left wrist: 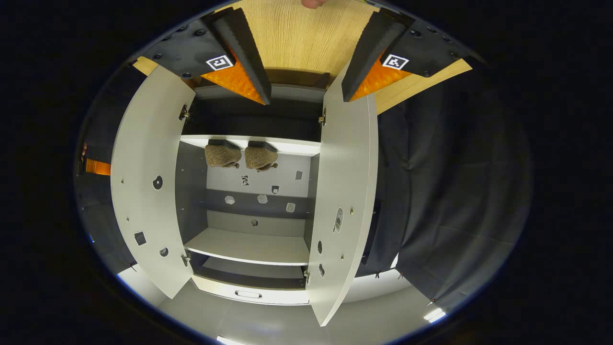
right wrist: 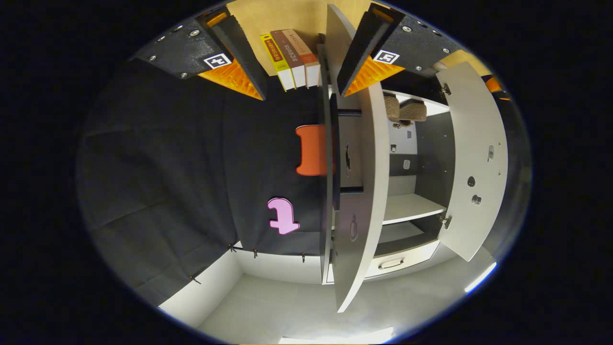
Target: Grab one shoe with the right hand and put it into the shoe cabinet, grab the other shoe with the left hand and put it into the shoe cabinet; then close the right door with the right hand and the left door with the left hand.
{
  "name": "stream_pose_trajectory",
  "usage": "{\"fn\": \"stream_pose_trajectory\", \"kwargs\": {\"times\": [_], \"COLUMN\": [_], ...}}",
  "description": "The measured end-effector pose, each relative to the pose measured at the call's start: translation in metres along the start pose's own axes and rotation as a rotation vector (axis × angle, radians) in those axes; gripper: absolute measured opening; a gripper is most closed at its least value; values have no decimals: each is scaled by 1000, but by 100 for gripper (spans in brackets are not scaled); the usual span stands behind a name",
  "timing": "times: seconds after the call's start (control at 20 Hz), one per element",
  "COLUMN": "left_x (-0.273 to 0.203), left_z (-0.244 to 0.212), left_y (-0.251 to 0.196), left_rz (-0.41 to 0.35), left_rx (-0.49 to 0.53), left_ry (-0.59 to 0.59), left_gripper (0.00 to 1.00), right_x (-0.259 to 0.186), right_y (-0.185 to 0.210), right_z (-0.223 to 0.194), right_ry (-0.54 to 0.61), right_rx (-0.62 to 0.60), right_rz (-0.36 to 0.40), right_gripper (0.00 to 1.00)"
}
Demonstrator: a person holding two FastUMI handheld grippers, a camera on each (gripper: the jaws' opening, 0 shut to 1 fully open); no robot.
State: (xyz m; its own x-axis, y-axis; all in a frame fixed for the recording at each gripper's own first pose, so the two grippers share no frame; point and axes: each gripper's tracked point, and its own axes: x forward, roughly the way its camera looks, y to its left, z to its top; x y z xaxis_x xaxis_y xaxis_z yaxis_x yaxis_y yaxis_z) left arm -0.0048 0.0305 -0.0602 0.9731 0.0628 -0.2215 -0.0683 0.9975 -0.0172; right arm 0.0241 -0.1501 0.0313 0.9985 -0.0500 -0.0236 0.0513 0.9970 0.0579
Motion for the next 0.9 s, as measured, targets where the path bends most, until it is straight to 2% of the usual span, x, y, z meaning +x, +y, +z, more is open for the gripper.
{"fn": "stream_pose_trajectory", "kwargs": {"times": [0.1, 0.15, 0.2, 0.4, 0.9], "left_x": [1, 0, 1, 1, -3], "left_z": [1, 2, 3, 2, 6], "left_y": [-2, -2, -4, -12, -15], "left_rz": [-3, -7, -11, -34, -73], "left_rx": [-1, 1, 5, 15, 32], "left_ry": [-1, -5, -8, -8, -31], "left_gripper": [97, 97, 97, 96, 96], "right_x": [0, 2, 1, -1, 10], "right_y": [-1, -1, 2, 20, 86], "right_z": [-3, -2, -2, -2, -8], "right_ry": [-4, -10, -8, -16, -6], "right_rx": [-30, -41, -40, -50, -23], "right_rz": [-18, -27, -27, -5, 131], "right_gripper": [91, 98, 91, 90, 89]}}
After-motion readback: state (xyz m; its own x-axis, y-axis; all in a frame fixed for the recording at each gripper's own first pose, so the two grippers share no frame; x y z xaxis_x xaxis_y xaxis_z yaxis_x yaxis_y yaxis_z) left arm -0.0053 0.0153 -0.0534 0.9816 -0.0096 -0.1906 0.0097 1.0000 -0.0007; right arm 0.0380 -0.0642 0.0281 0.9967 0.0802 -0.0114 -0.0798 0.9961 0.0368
